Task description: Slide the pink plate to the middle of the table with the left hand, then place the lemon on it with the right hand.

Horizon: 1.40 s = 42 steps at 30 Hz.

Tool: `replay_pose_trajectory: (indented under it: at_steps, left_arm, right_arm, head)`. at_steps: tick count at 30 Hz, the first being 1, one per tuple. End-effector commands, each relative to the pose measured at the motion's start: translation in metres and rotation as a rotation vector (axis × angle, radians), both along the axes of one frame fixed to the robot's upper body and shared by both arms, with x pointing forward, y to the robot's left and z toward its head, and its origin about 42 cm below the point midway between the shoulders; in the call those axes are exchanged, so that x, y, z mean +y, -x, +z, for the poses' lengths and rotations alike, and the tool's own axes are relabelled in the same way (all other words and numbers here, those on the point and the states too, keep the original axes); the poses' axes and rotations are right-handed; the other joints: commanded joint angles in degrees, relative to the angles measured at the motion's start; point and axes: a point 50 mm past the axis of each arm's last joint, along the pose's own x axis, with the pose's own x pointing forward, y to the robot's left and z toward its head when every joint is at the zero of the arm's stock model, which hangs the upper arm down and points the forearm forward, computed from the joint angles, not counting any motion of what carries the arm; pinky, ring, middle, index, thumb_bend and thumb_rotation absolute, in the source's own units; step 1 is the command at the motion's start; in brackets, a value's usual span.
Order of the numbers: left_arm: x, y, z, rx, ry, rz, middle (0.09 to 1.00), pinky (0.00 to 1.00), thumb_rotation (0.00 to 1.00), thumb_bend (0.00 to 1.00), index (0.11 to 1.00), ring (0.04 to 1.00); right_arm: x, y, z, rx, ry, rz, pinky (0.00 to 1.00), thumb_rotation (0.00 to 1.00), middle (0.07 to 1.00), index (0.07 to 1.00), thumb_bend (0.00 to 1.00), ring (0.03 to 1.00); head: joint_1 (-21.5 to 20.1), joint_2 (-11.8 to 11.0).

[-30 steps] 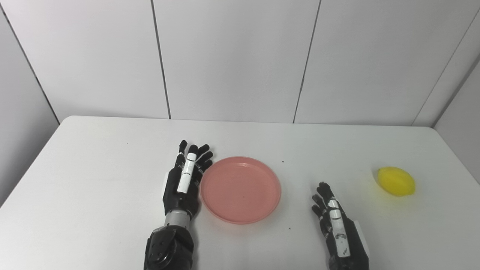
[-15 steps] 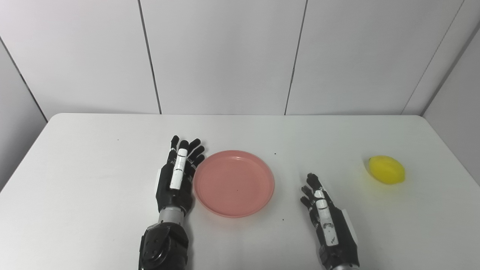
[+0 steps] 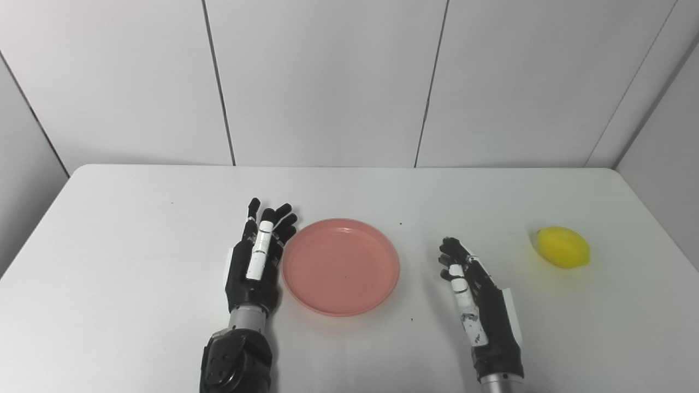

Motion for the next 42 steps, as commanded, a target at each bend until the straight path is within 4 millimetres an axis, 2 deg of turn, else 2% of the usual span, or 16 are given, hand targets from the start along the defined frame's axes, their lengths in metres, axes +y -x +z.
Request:
replay_pose_trajectory:
  at_steps: [1,5,7,9,11,18,28,42]
  left_arm:
    - [-0.011,0.002,-0.010,0.053,0.033,-0.014,0.793,0.85,0.56,0.73,1.000,0.797]
    - [-0.010,-0.001,-0.010,0.045,0.052,-0.028,0.788,0.87,0.55,0.75,1.000,0.803]
    - [-0.009,-0.001,-0.011,0.045,0.045,-0.030,0.788,0.87,0.56,0.75,1.000,0.804]
    - [-0.008,-0.002,-0.012,0.049,0.039,-0.028,0.794,0.85,0.56,0.76,1.000,0.799]
    - [-0.007,-0.002,-0.013,0.055,0.036,-0.025,0.799,0.84,0.57,0.73,1.000,0.796]
    - [-0.007,-0.004,-0.017,0.070,0.040,-0.020,0.791,0.84,0.57,0.72,1.000,0.794]
    - [-0.007,-0.004,-0.018,0.067,0.033,-0.026,0.782,0.86,0.57,0.74,1.000,0.799]
    - [0.000,-0.004,-0.021,0.073,0.017,-0.033,0.811,0.88,0.59,0.74,1.000,0.818]
  right_arm:
    - [0.002,-0.003,0.026,-0.123,0.016,-0.021,0.74,0.90,0.816,0.809,0.68,0.794]
    - [0.000,-0.009,0.037,-0.164,0.143,-0.072,0.65,0.90,0.801,0.798,0.69,0.746]
    - [-0.004,-0.012,0.041,-0.172,0.225,-0.095,0.65,0.91,0.800,0.796,0.69,0.741]
    - [-0.009,-0.016,0.046,-0.180,0.328,-0.125,0.65,0.96,0.788,0.777,0.71,0.733]
    - [-0.013,-0.019,0.049,-0.183,0.396,-0.145,0.70,0.98,0.781,0.753,0.72,0.756]
    - [-0.035,-0.033,0.050,-0.217,0.587,-0.207,0.64,0.99,0.747,0.686,0.76,0.722]
    - [-0.066,-0.052,0.065,-0.280,0.820,-0.277,0.60,0.94,0.688,0.643,0.78,0.672]
    - [-0.116,-0.073,0.073,-0.317,1.093,-0.380,0.60,0.89,0.684,0.653,0.76,0.666]
  head:
    - [-0.47,-0.34]
    - [-1.54,-0.97]
    - [-1.81,-1.16]
    - [-2.00,-1.27]
    - [-2.39,-1.41]
    - [-3.13,-2.61]
    - [-3.83,-3.00]
    - [-4.69,-3.60]
